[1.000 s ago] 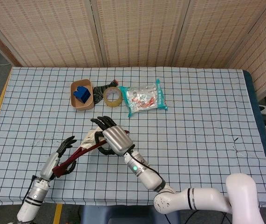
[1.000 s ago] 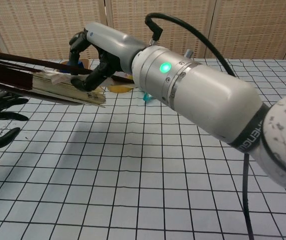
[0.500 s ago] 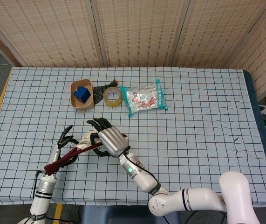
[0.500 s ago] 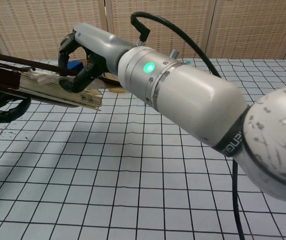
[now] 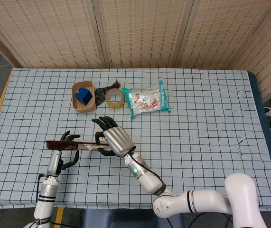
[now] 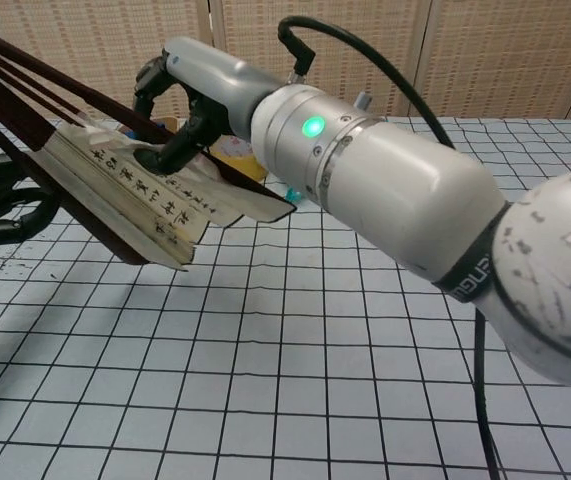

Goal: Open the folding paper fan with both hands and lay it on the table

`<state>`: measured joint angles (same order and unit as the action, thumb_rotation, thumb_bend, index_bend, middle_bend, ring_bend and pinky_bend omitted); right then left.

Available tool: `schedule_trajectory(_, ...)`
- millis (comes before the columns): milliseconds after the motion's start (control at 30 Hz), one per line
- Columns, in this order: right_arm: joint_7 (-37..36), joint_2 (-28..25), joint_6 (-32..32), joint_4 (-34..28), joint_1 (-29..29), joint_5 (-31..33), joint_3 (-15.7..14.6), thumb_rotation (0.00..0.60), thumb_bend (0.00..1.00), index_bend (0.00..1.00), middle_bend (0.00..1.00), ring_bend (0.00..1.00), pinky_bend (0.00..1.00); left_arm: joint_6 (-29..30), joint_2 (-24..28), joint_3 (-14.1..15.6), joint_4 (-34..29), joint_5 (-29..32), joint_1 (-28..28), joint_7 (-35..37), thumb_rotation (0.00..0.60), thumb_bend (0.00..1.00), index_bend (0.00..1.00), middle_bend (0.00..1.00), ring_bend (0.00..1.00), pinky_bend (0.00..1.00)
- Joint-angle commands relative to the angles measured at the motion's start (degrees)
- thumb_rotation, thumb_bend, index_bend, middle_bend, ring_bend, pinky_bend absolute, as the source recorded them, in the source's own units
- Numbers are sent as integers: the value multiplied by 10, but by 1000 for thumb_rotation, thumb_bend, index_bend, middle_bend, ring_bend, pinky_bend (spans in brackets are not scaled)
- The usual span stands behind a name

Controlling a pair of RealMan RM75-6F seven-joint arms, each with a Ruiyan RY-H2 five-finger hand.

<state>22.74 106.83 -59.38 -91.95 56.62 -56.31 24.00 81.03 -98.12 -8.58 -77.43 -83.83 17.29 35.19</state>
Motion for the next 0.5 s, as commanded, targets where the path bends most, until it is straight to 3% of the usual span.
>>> schedule_trajectory(33, -4, -12, -4, -6, -6, -4, -4, 600, 615, 675, 75, 0, 0, 5, -4, -8, 6, 8, -2, -9, 600, 643, 863, 293, 71, 204)
schedule_trajectory(500, -8, -99, -29, -49, -39, -45, -23, 600, 615, 668, 75, 0, 0, 36, -7, -40, 44, 27, -8, -32, 600, 641, 872, 330, 103, 208)
